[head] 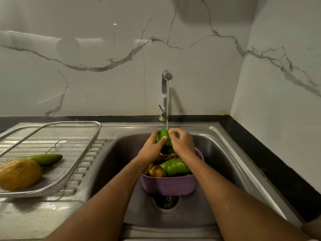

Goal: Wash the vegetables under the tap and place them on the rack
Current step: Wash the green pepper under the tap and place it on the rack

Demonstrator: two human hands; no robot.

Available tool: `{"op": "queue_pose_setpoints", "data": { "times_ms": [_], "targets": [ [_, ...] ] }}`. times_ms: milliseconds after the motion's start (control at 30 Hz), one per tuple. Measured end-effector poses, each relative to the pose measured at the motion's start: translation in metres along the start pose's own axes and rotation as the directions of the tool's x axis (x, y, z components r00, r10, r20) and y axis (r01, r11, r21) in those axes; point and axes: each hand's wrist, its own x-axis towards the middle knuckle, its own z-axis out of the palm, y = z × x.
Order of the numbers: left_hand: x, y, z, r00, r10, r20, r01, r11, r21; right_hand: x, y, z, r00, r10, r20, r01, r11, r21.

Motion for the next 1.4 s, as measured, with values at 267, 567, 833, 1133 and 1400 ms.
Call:
{"op": "queue_pose_setpoints", "data": {
  "times_ms": [267, 567, 833, 1133, 1400],
  "targets": [
    [0.003, -0.002, 0.001, 0.997, 0.051, -0.062, -0.051, 0.999, -0.006, 0.004, -0.005, 0.002, 0.995, 0.073, 0.074, -0.081, 0.99, 0.114],
    [0.0, -0.005, -0.002, 0.999, 0.017, 0.031, -0.018, 1.0, 0.017, -0.002, -0.003, -0.004, 0.998, 0.056, -0.011, -0.056, 0.998, -0.016],
    [0.0, 0.001, -0.001, 0.986, -0.166, -0.017, 0.158, 0.959, -0.236, -0.005, -0.006, -0.005, 0.978, 0.061, 0.202, -0.08, 0.993, 0.086],
    [-0.004, 0.001, 0.004, 0.992, -0.106, -0.072, 0.086, 0.967, -0.239, -0.005, -0.007, 0.0, 1.0, 0.013, 0.007, -0.013, 1.0, 0.013],
    [-0.005, 0.002, 0.0, 0.998, -0.064, 0.003, 0.064, 0.986, -0.154, -0.005, -0.004, 0.0, 0.999, 0.047, 0.007, -0.047, 0.999, 0.026]
  ]
}}
